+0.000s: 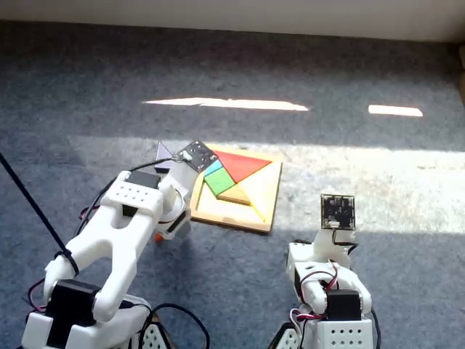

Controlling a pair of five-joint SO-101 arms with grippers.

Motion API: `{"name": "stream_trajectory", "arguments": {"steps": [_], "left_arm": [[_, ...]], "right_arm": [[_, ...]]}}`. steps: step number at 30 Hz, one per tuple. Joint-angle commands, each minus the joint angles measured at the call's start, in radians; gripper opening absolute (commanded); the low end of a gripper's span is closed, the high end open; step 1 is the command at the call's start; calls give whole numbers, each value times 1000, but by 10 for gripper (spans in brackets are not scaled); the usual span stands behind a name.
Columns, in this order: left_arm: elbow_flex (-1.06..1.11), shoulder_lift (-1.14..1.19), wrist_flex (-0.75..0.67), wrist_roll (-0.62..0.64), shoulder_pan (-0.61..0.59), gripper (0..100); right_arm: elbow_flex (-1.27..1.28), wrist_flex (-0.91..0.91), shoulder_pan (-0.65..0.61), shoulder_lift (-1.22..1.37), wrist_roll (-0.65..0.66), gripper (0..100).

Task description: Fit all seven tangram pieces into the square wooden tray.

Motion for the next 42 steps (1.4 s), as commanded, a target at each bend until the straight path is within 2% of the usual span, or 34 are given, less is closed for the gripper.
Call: {"name": "stream_trajectory", "arguments": {"steps": [1, 6, 10, 14, 17, 27, 31, 37, 42], "left_arm": [[-2, -36, -18, 9, 21, 208], [-88, 85, -8, 9, 18, 170], [-246, 246, 112, 28, 1, 168], [-326, 335, 158, 71, -13, 167], [-329, 335, 155, 72, -15, 164], [-338, 329, 158, 71, -58, 3], [-340, 229, 212, 71, -53, 5], [-338, 1, 285, 71, 71, 5], [-369, -8, 281, 69, 199, 5]], "right_arm": [[125, -21, 12, -12, 5, 5], [125, -21, 12, -12, 5, 5], [125, -21, 12, -12, 5, 5], [125, -21, 12, -12, 5, 5], [125, -21, 12, -12, 5, 5], [125, -21, 12, -12, 5, 5], [125, -21, 12, -12, 5, 5], [125, -21, 12, -12, 5, 5], [125, -21, 12, -12, 5, 5]]}}
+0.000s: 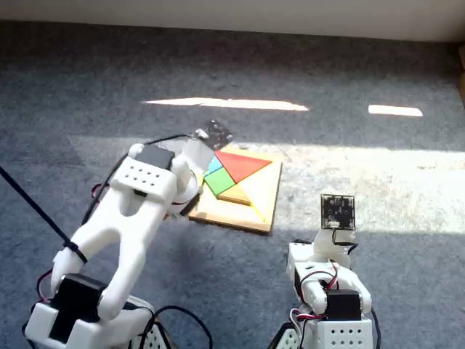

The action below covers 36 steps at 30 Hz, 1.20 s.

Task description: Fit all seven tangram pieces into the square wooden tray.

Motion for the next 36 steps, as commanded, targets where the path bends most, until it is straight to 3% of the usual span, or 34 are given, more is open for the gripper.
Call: {"name": "stream_trajectory", "arguments": {"steps": [1, 11, 16, 23, 28, 36], "left_arm": [[-76, -45, 5, 6, 93, 5], [-136, -44, -21, 3, 252, 5], [-142, -2, -81, 6, 254, 5], [-266, 239, -83, 8, 248, 5], [-285, 269, -83, 8, 260, 5], [-251, 272, -120, 5, 305, 5]], "right_arm": [[125, -21, 12, -12, 5, 5], [125, -21, 12, -12, 5, 5], [125, -21, 12, -12, 5, 5], [125, -38, 51, -12, 3, 5], [125, -108, 171, -12, 3, 5], [125, -113, 177, -12, 3, 5]]}}
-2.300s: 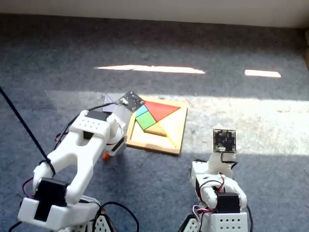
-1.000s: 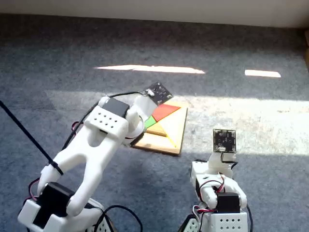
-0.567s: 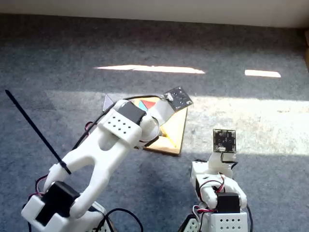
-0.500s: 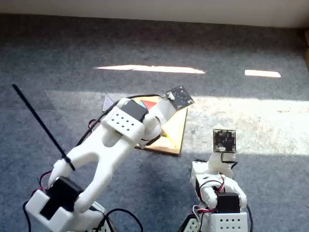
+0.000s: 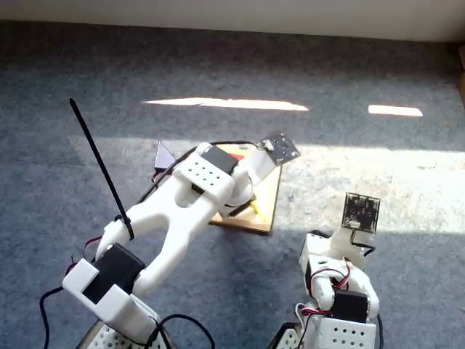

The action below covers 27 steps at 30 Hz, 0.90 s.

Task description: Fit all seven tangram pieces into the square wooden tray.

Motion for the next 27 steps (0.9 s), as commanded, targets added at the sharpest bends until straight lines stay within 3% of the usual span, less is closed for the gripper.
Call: {"name": "stream_trajectory", "arguments": {"steps": [1, 8, 13, 27], "left_arm": [[-16, -4, -37, 5, 45, 5], [-5, 99, -87, 3, 50, 11], [-47, 145, -74, 11, 33, 145], [-48, 56, -25, 46, -5, 146]], "right_arm": [[125, -27, 13, -12, 3, 5], [125, -22, 12, -12, 3, 5], [125, -22, 12, -12, 3, 5], [125, -21, 10, -12, 3, 5]]}}
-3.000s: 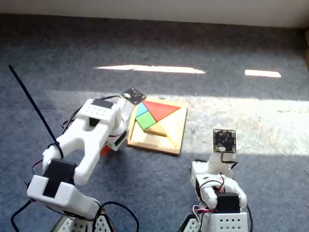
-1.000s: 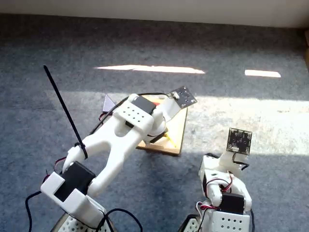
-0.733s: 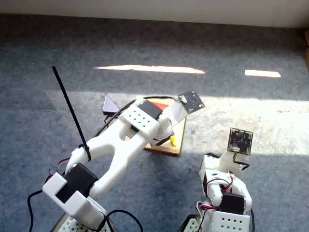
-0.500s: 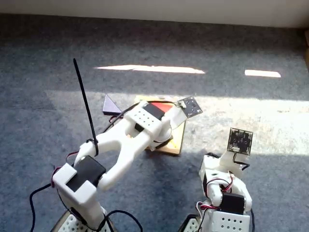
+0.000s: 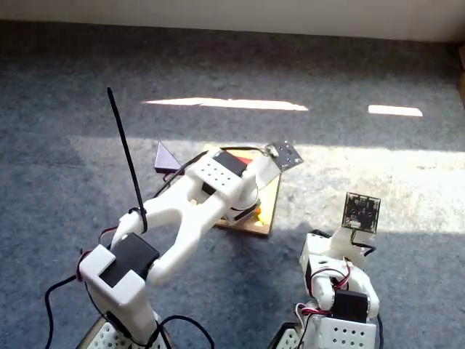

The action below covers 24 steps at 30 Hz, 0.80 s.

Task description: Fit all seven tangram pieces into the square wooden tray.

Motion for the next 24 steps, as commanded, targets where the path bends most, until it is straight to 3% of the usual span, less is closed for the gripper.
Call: {"name": "stream_trajectory", "arguments": {"steps": [1, 6, 24], "left_arm": [[-27, -67, 18, 9, -31, 146], [-31, -81, 12, 9, -90, 147], [-24, -176, 11, 32, -122, 143]], "right_arm": [[125, -18, 7, -12, 3, 5], [125, -18, 7, -12, 3, 5], [125, -18, 7, -12, 3, 5]]}}
